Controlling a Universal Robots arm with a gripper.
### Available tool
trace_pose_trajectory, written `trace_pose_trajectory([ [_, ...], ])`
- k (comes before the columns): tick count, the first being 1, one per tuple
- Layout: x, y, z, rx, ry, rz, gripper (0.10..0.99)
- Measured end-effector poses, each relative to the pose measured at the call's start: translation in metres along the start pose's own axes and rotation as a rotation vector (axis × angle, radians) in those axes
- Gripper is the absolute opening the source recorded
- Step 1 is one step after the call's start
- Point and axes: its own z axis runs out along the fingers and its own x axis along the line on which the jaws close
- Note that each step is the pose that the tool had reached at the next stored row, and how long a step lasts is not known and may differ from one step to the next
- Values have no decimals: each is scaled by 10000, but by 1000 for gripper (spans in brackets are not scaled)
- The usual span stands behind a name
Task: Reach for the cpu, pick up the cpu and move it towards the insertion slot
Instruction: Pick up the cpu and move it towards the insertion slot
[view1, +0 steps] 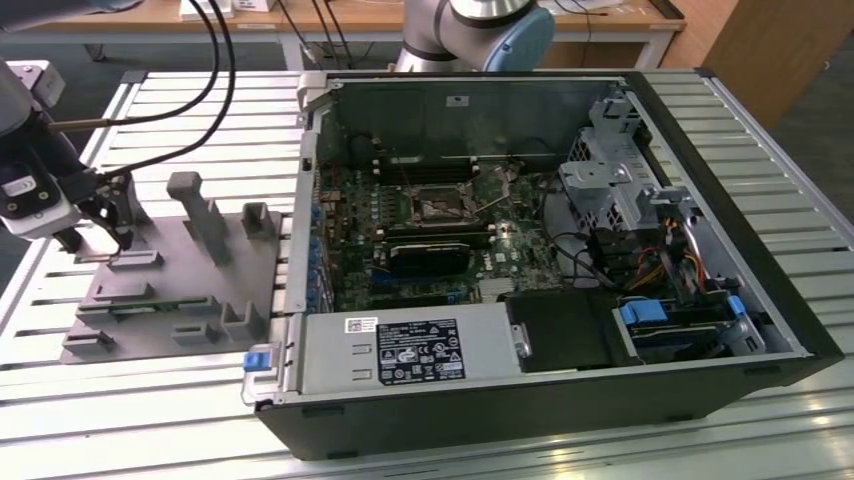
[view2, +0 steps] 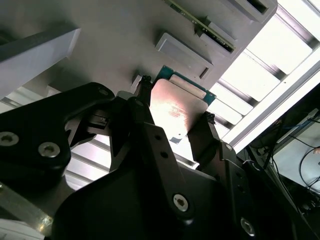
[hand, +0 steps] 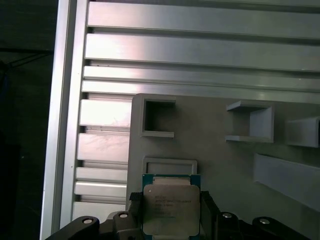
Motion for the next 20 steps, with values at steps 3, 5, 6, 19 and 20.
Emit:
trace_pose_trajectory([
  [3,0,1,-12,1,2,0,541],
  [5,0,1,-19,0,1,0,541],
  [6,0,1,-21,0,1,0,541],
  [19,0,4,-67,-2,1,0,541],
  [20,0,4,-71,-2,1,0,541],
])
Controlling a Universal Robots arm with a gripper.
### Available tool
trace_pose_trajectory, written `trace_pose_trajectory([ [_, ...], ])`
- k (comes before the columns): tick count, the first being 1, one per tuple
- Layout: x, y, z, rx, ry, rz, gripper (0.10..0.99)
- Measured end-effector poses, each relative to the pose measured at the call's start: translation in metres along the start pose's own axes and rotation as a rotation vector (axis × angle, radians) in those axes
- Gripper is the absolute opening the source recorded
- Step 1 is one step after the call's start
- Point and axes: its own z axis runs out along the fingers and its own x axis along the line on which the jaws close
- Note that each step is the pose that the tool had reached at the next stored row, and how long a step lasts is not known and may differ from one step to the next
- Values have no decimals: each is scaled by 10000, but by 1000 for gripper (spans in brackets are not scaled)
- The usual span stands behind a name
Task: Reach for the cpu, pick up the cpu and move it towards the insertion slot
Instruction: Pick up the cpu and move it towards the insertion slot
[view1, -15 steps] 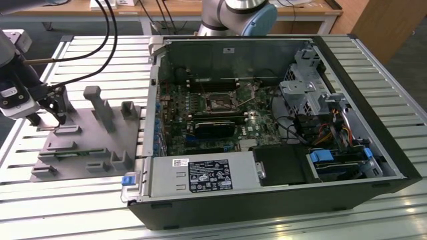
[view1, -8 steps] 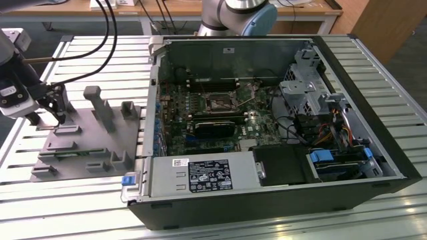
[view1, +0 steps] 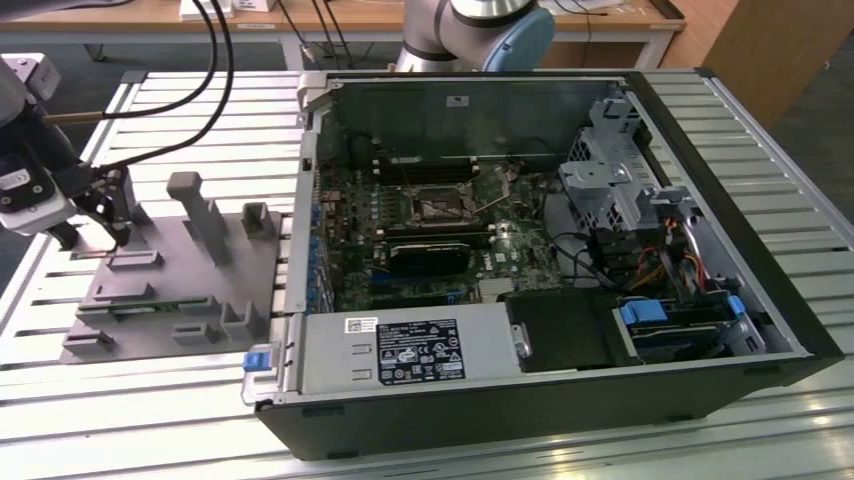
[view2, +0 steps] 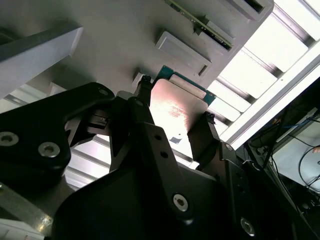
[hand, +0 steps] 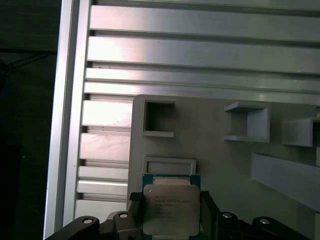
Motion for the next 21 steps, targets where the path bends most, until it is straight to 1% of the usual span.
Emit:
trace_pose_trajectory([
  [21,1,6,-116,-3,0,0,541],
])
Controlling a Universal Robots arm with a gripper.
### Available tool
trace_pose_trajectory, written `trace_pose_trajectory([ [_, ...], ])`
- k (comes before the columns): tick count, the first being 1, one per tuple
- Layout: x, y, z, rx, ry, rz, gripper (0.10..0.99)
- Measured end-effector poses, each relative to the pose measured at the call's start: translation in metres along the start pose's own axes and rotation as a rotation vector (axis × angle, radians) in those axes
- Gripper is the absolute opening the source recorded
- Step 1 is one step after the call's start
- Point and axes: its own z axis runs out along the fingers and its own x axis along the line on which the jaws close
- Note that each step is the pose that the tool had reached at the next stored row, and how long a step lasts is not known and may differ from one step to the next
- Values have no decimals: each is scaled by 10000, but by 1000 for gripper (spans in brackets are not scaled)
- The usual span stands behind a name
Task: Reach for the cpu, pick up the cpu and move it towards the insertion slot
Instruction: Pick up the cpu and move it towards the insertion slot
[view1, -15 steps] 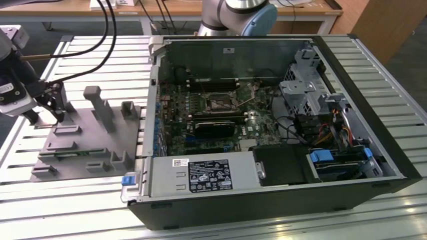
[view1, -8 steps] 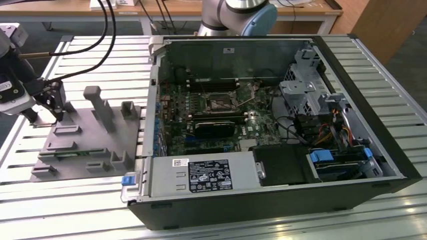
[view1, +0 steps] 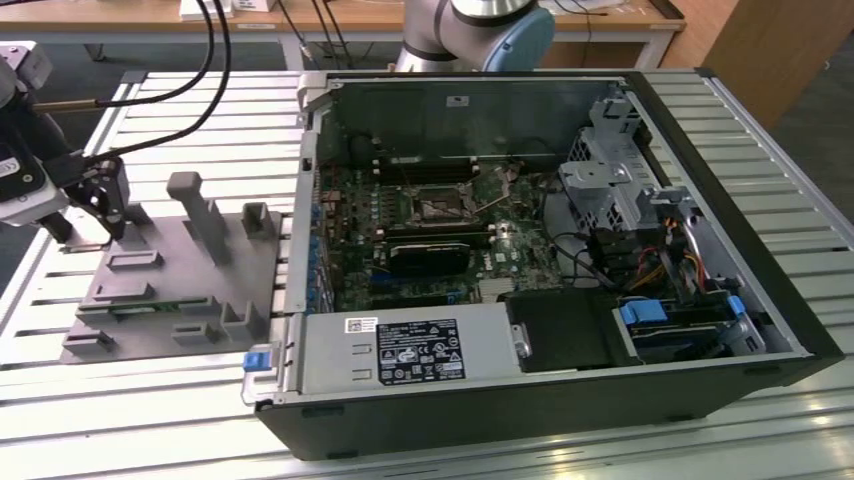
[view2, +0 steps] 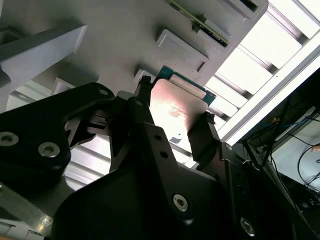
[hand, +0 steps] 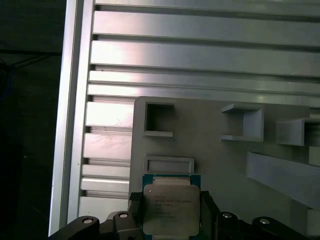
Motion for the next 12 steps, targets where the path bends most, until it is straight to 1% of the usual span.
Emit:
trace_pose_trajectory([
  [12,1,4,-70,0,0,0,541],
])
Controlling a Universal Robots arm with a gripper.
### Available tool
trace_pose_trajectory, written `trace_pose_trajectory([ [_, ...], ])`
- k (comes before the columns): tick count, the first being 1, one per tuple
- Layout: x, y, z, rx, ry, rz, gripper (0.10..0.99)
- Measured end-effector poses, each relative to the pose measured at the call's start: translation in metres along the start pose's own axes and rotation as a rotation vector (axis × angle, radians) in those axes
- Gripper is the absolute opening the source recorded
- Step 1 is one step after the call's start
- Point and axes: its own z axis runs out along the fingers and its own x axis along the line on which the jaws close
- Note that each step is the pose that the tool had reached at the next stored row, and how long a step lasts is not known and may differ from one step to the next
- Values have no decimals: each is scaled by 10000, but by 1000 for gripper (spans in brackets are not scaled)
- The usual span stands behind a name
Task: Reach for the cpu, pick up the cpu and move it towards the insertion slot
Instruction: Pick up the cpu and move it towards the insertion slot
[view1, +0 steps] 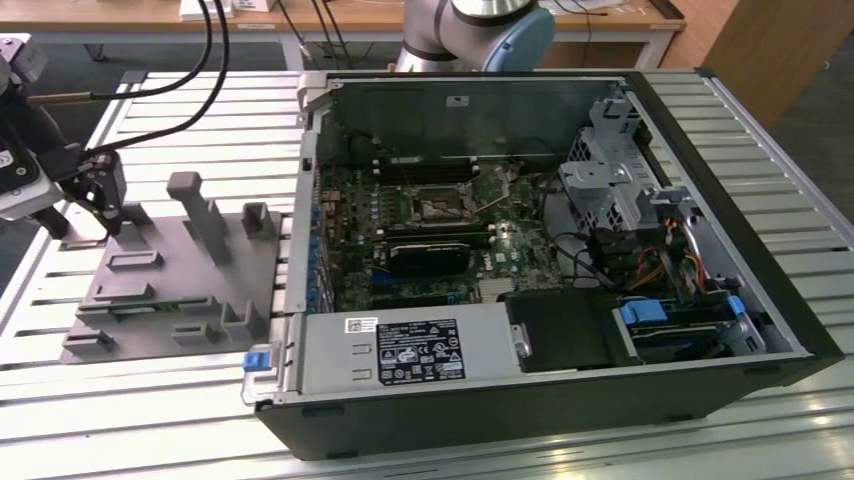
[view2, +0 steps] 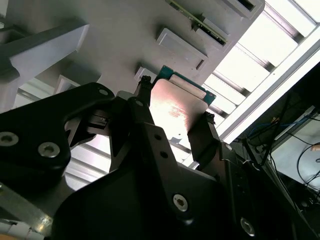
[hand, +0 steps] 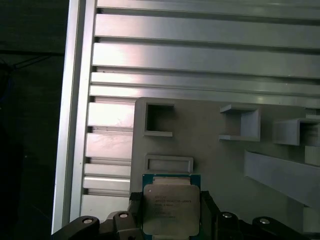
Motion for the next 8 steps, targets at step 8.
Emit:
trace_pose_trajectory([
  [8,0,3,-44,-1,-1,0,541],
])
